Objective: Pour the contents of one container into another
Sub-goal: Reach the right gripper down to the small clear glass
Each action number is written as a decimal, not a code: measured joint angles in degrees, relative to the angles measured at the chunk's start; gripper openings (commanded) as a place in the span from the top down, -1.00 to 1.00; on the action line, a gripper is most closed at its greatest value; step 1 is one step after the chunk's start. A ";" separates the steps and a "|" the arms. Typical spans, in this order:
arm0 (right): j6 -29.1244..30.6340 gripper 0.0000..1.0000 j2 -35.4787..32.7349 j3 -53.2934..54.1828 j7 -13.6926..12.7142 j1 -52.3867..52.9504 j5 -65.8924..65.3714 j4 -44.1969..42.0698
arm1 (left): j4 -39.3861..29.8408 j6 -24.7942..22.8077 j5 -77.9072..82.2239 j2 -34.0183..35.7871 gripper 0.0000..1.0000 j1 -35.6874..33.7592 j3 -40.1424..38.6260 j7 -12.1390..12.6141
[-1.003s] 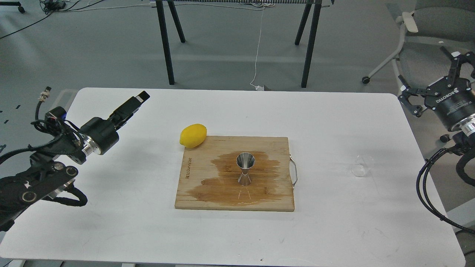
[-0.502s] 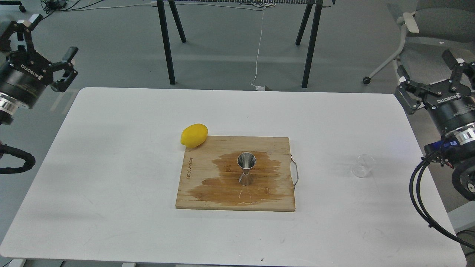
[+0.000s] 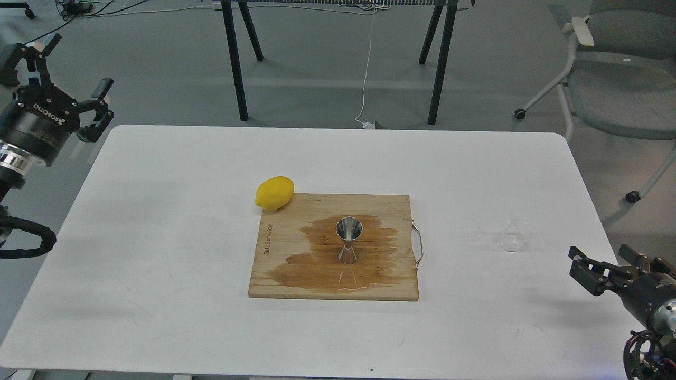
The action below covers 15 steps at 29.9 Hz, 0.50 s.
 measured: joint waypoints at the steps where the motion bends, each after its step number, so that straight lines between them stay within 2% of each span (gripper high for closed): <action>1: -1.70 -0.97 0.15 0.00 0.03 0.17 -0.13 -0.32 | 0.02 0.00 0.00 -0.08 -0.85 0.01 -0.02 0.00; 5: -7.47 -0.97 1.21 -0.96 0.14 3.33 -2.22 -2.73 | 0.02 0.01 0.00 -0.76 -0.85 0.02 -0.06 -0.01; 10: -15.29 -0.97 8.27 -3.50 -0.10 9.61 -8.92 -7.22 | 0.07 0.01 0.06 -1.27 -0.85 0.07 -0.04 -0.01; 15: -19.05 -0.97 11.60 -3.86 -0.29 12.12 -13.27 -9.09 | 0.31 0.01 0.09 -1.30 -0.85 0.11 0.02 -0.01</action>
